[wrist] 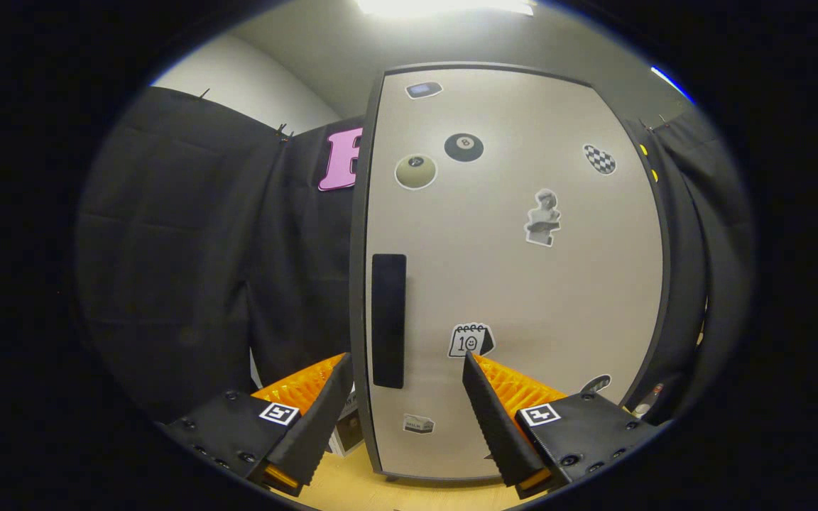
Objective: Open the shoe cabinet door, grab the shoes and put them into the shoe cabinet, then close the shoe cabinet door.
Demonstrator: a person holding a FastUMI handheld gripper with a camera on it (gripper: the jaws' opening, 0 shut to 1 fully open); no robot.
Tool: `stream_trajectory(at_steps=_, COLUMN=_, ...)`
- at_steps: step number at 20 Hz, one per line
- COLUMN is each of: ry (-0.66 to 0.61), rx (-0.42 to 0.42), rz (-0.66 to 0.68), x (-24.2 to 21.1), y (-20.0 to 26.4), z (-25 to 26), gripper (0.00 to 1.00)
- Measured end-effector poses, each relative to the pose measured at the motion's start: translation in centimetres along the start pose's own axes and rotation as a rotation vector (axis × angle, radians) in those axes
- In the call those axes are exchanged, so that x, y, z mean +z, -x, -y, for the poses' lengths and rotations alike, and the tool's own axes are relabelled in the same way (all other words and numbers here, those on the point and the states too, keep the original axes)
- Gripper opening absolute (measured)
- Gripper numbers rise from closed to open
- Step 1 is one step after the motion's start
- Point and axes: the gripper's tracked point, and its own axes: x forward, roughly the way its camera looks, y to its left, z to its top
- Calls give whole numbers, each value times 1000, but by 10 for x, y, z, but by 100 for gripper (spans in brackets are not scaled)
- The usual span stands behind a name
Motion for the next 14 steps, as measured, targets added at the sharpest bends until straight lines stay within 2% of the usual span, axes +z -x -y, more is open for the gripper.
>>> stream_trajectory(at_steps=2, ry=-20, rx=-7, rz=-25, x=-6, y=-17, z=-2, gripper=96)
stream_trajectory(at_steps=7, ry=-35, rx=-7, rz=-50, x=-10, y=-47, z=-10, gripper=82)
stream_trajectory(at_steps=14, ry=-15, rx=-45, rz=-71, x=-12, y=-59, z=-17, gripper=37)
